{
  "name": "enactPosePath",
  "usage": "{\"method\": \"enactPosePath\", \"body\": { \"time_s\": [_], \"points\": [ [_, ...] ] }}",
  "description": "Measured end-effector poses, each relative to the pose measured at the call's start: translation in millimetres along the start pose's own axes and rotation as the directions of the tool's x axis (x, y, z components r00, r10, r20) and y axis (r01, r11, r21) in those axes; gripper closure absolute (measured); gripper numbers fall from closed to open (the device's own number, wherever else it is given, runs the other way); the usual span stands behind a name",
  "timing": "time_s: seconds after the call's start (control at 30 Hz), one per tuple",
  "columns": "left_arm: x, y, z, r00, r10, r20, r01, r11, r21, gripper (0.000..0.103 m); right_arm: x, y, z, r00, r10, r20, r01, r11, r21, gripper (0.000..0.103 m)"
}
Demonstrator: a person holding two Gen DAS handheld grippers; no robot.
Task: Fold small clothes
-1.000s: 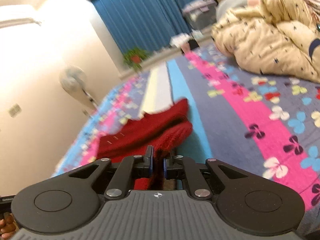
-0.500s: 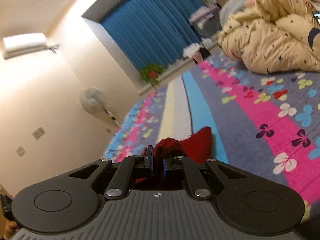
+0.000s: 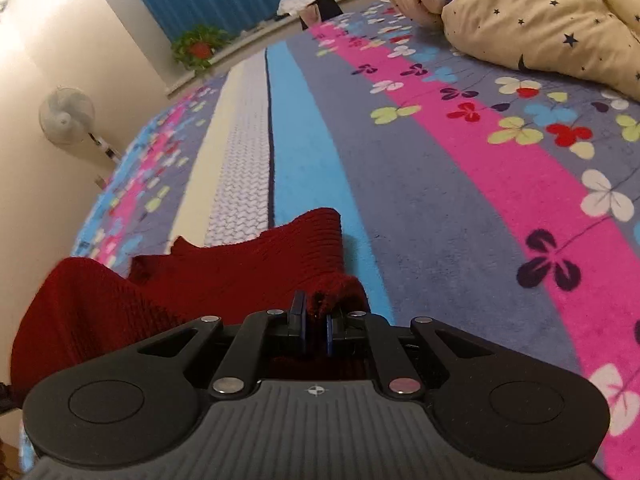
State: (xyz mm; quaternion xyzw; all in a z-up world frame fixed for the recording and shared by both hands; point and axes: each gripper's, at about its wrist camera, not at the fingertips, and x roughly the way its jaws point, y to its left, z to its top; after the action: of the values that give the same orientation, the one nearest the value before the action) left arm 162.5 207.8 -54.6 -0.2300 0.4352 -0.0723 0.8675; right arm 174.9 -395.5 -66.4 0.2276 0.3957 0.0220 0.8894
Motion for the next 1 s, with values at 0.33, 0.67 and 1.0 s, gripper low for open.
{"method": "enactPosePath", "body": {
  "time_s": [0.33, 0.67, 1.0],
  "points": [
    [1.0, 16.4, 9.4, 0.995, -0.093, 0.032, 0.097, 0.982, -0.164, 0.087, 10.8, -9.5, 7.5, 1.000, -0.004, -0.002, 0.005, 0.997, 0.075, 0.094],
    [-40.8, 45.9, 8.2, 0.986, -0.040, 0.164, 0.088, 0.951, -0.297, 0.059, -17.3, -20.3, 6.4, 0.994, -0.024, 0.106, 0.009, 0.989, 0.147, 0.079],
    [-38.0, 33.7, -6.3, 0.998, 0.020, 0.052, -0.015, 0.994, -0.104, 0.049, -32.4, -47.3, 3.1, 0.993, -0.007, 0.121, -0.022, 0.970, 0.240, 0.056]
  ]
}}
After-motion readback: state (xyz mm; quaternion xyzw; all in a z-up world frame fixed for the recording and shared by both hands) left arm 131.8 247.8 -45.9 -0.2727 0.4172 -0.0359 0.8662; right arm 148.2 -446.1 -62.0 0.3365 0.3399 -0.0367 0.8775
